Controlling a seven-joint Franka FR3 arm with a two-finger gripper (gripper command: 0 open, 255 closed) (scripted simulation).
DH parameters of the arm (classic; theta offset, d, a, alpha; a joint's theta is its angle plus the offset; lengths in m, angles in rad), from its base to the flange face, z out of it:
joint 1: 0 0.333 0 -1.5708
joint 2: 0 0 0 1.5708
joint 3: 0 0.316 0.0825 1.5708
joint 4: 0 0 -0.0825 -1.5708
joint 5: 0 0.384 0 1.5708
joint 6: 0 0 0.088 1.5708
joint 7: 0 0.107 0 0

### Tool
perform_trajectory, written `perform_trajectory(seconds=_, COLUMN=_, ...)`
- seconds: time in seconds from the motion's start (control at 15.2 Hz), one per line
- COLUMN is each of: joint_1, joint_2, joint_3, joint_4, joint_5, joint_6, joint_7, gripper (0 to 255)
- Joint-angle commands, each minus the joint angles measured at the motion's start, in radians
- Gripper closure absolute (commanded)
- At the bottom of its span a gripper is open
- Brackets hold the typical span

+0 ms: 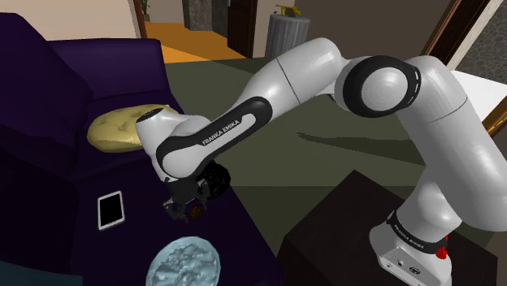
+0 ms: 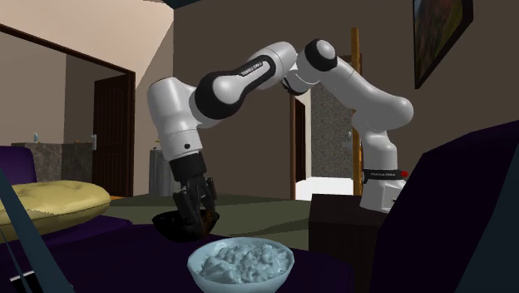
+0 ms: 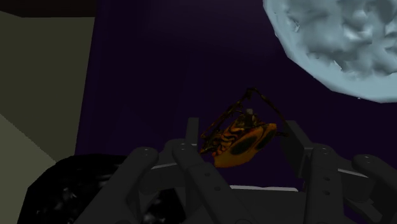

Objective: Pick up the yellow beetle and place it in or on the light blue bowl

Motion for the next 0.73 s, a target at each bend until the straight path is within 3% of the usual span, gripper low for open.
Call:
perform_trajectory(seconds=0.0, joint_1=-0.002, joint_2=-0.020, joint_3=0.005, joint_4=-0.004, joint_5=0.005, joint_6=-0.016, joint_7=0.001, gripper=255)
perform_trajectory(seconds=0.66, joint_1=-0.014, joint_2=-0.098, joint_3=0.023, joint_4=0.003, joint_5=0.026, joint_6=-0.099, joint_7=0.000, gripper=255)
